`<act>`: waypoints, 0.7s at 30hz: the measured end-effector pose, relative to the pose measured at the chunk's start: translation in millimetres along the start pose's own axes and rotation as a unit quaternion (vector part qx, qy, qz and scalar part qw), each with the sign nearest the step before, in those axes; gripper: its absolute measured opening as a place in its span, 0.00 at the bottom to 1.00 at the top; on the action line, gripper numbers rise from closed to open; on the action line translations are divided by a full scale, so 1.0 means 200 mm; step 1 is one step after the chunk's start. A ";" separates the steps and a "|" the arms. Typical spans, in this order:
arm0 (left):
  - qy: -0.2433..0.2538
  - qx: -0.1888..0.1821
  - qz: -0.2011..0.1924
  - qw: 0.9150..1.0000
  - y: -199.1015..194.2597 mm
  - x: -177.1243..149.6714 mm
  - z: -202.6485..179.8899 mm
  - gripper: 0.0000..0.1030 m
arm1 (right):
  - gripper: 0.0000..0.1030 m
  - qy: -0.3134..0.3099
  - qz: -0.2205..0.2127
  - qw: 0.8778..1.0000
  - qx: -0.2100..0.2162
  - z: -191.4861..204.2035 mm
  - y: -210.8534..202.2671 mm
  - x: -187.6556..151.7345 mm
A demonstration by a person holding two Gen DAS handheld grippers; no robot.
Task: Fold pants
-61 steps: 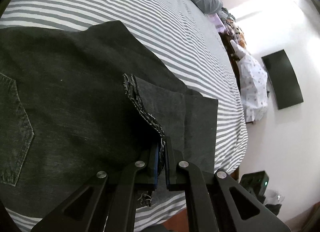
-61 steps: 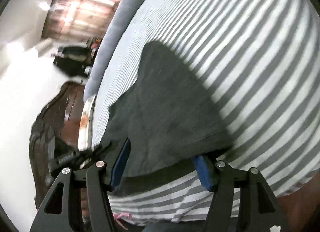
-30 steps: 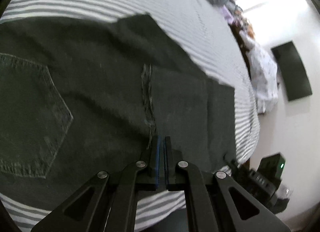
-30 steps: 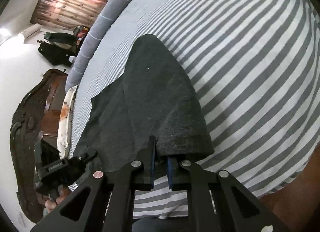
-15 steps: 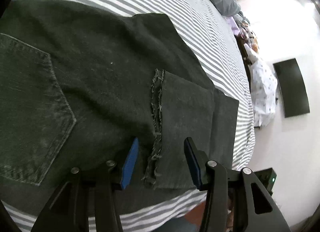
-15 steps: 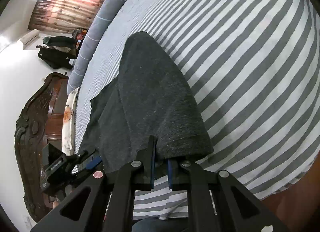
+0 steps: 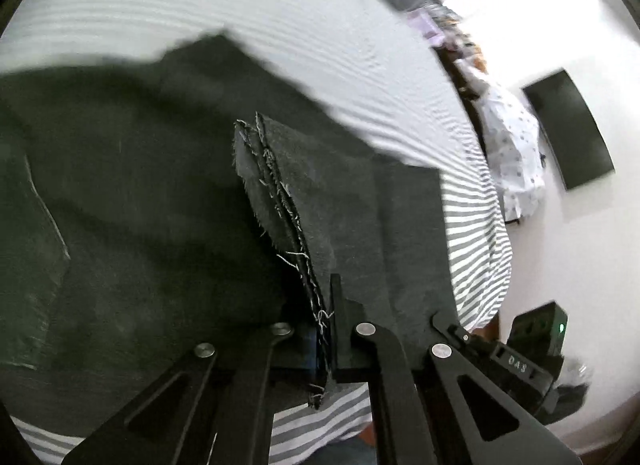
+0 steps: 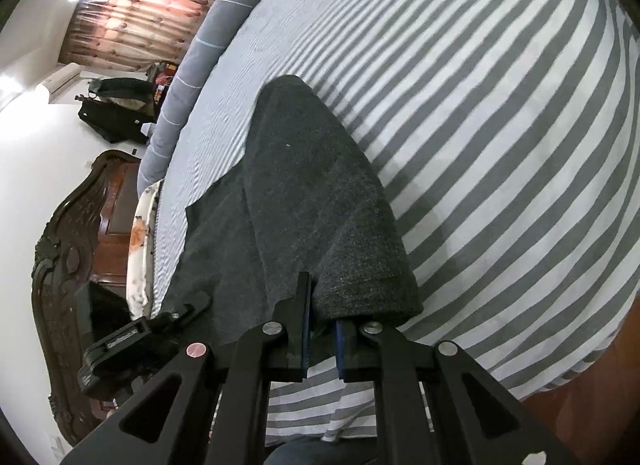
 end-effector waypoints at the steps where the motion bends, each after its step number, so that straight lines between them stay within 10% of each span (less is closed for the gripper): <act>1: 0.009 0.000 -0.011 1.000 -0.03 0.01 -0.01 0.03 | 0.10 -0.003 0.001 1.000 0.004 0.01 0.00 -0.01; 21: 0.026 0.113 0.025 0.993 0.02 -0.08 0.12 0.11 | 0.26 -0.019 0.024 0.997 -0.065 -0.02 0.04 -0.05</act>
Point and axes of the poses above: each gripper's, at about its wrist camera, not at the fingertips, and y roughly the way its jaws point, z to its left, x to its top, the point moved 3 cm from there along y, roughly the way its jaws point, and after that the axes turned 7 degrees about y, right-handed, at the moved point
